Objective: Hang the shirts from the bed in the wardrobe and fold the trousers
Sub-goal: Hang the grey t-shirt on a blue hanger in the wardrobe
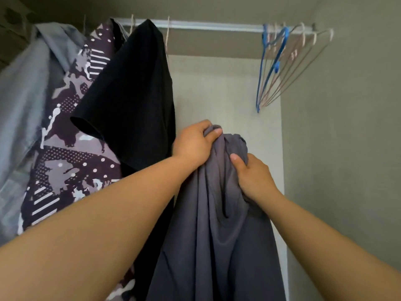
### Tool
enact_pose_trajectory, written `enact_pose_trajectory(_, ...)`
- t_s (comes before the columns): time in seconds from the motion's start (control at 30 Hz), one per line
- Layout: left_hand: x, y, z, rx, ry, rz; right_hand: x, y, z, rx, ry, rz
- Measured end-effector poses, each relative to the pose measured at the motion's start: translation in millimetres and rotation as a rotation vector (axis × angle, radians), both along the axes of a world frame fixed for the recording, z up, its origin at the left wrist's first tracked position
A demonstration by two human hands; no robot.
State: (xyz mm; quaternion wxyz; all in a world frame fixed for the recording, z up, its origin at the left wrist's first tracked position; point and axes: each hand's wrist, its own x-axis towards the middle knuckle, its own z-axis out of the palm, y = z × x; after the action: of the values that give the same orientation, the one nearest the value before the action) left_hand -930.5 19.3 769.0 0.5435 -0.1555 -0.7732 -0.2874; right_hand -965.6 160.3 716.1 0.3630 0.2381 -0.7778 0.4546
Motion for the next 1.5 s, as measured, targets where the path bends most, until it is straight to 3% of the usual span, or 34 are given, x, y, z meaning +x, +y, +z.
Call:
enact_pose_trajectory(0.1,-13,13,16,-0.098,-0.017,0.138,-7,11,18,0.046,-0.015,-0.112)
enact_pose_trajectory(0.3,-28,28,39,-0.007,-0.05,0.116,-12,33,41,0.196,-0.039,-0.234)
enact_pose_trajectory(0.5,-37,34,63,0.04,-0.051,0.131,1,44,76,0.447,0.178,-0.493)
enact_pose_trajectory(0.57,-37,38,71,0.055,-0.026,0.108,12,49,98,0.414,0.282,-0.534)
enact_pose_trajectory(0.73,-41,51,69,0.033,-0.043,0.072,37,71,142,-0.05,0.467,-0.443)
enact_pose_trajectory(0.83,-40,55,72,0.061,-0.056,0.031,52,82,169,-0.209,0.563,-0.405)
enact_pose_trajectory(1.13,-39,45,79,0.062,-0.082,0.06,60,69,218,-0.061,0.466,-0.527)
enact_pose_trajectory(1.33,-40,38,86,0.028,-0.067,0.092,52,66,225,-0.167,0.394,-0.557)
enact_pose_trajectory(1.5,-43,35,92,0.031,-0.055,0.112,52,63,234,-0.101,0.237,-0.35)
